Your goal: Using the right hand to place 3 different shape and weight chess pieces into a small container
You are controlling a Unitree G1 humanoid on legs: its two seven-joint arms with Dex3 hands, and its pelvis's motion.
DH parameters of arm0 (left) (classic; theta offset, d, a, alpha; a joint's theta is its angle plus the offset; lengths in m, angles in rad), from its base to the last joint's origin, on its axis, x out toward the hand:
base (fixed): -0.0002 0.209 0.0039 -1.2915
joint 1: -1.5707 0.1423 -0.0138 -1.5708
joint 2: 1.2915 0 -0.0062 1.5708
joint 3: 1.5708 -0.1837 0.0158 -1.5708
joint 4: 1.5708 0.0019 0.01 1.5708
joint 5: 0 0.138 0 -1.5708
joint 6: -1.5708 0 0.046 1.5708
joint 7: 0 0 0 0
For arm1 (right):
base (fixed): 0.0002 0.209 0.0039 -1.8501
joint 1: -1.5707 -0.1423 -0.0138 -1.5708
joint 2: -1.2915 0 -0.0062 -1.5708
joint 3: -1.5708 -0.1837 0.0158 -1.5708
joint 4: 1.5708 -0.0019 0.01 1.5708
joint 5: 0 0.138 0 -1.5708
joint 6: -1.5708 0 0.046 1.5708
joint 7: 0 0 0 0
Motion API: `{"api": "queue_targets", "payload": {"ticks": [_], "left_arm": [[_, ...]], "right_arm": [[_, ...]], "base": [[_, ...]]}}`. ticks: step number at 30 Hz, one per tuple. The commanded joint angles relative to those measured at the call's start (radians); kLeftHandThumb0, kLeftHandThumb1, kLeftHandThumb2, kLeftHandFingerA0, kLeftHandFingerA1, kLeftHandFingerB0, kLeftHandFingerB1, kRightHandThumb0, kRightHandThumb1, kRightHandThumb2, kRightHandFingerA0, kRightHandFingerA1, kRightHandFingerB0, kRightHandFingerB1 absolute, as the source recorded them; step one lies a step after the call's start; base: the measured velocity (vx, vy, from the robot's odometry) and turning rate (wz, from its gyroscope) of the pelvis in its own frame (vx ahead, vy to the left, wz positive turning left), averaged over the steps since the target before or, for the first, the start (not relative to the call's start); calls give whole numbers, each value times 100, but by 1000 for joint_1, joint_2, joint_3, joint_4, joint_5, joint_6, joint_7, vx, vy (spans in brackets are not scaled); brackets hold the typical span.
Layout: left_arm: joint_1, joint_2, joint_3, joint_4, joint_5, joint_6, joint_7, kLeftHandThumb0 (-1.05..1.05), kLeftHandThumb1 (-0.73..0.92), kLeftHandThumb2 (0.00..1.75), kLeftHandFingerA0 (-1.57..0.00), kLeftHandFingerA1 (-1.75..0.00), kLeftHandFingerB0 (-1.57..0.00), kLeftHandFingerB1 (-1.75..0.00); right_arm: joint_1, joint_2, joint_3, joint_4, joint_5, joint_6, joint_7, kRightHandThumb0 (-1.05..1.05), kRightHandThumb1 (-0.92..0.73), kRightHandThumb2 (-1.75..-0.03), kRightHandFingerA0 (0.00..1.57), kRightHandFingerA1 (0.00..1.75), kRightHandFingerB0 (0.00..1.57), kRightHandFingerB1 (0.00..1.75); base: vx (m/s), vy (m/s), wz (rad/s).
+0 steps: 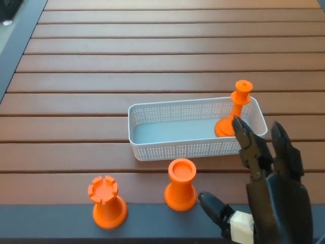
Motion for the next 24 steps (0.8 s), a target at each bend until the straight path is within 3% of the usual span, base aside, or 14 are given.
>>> {"api": "queue_targets", "payload": {"ticks": [1,9,10,11,12,13,14,15,16,22,23,24], "left_arm": [[10,6,-6,9,13,-10,-4,-5,43,122,-144,-132,-146,-132],[13,17,-11,12,21,-11,6,-5,46,123,-144,-132,-145,-131],[15,14,-8,11,17,-11,4,-4,47,123,-144,-132,-146,-131],[15,11,-6,10,13,-10,1,-4,47,123,-144,-132,-146,-131],[9,10,-4,14,9,-7,-6,-5,46,123,-145,-132,-147,-132],[7,10,-4,15,9,-6,-7,-5,46,123,-145,-132,-147,-132],[4,8,-3,14,7,-2,-6,-6,46,123,-145,-132,-147,-132],[4,8,-3,14,7,-2,-6,-6,46,123,-145,-132,-147,-132],[2,7,-6,11,13,6,10,-6,48,124,-145,-132,-146,-132],[-2,3,15,8,-12,27,-13,-5,49,124,-144,-132,-145,-132],[-3,6,14,7,-8,16,-16,-5,48,124,-144,-132,-145,-132],[-4,7,14,7,-6,14,-17,-5,48,124,-144,-132,-145,-132]], "right_arm": [[124,34,57,-9,-6,3,11,-77,-51,-92,1,47,8,36],[155,53,42,26,32,-4,10,-80,-52,-91,2,45,10,42],[150,58,46,32,31,-5,9,-75,-66,-61,4,48,19,29],[145,61,49,36,30,-5,9,-75,-66,-61,4,48,19,29],[122,67,64,55,12,-1,13,-82,-53,-91,3,50,13,43],[116,69,67,59,8,0,13,-82,-53,-91,3,50,13,43],[96,79,71,77,-1,9,17,-76,-68,-60,2,52,18,30],[96,79,71,77,-1,9,17,-76,-68,-60,2,52,18,30],[68,94,65,102,-7,33,39,-81,-53,-92,2,40,12,40],[-26,93,26,220,-38,119,127,-85,-55,-98,0,31,9,35],[-63,88,24,271,-57,158,168,-93,-57,-86,0,18,8,25],[-72,87,25,283,-63,167,177,-93,-57,-86,0,18,8,25]], "base": [[0,0,0],[0,0,0],[0,0,0],[0,0,0],[0,0,0],[0,0,0],[0,0,0],[0,0,0],[0,0,0],[0,0,0],[0,0,0],[0,0,0]]}}
